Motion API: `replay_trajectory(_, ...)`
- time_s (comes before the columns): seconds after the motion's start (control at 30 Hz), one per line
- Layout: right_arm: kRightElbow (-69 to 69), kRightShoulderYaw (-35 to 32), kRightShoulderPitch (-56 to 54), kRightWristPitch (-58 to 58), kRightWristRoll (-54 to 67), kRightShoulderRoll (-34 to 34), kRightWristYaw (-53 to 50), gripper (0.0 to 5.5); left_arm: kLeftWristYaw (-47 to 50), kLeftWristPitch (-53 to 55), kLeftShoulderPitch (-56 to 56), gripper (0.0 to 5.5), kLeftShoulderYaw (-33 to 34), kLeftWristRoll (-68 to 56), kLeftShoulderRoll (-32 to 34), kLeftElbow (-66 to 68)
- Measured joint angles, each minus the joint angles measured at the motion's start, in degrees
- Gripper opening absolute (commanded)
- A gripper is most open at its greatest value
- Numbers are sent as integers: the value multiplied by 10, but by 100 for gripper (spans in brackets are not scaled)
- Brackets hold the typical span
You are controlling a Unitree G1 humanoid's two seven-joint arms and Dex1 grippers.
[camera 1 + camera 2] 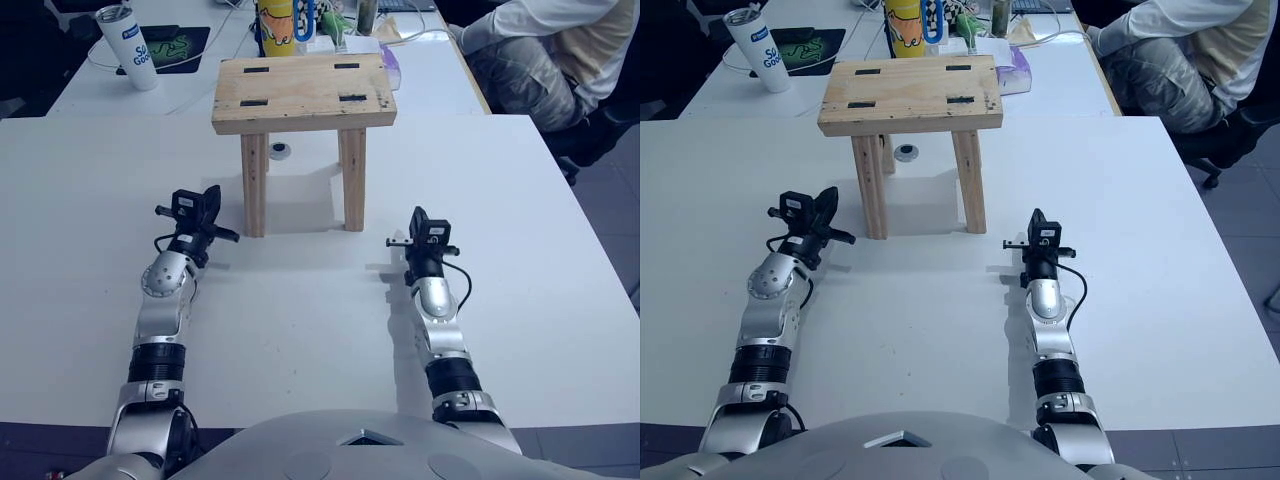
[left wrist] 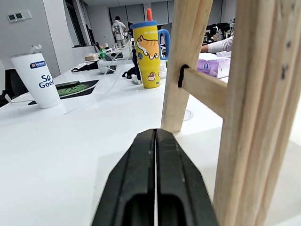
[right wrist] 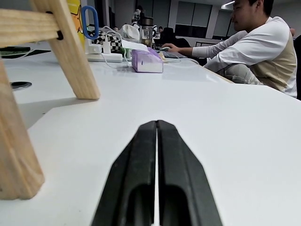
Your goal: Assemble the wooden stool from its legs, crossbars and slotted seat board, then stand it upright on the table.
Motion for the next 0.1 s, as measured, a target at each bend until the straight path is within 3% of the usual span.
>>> replay_trajectory(0.1,0,0,0,2,-1,0,-5,0,0,0,3,2,0,0,0,0)
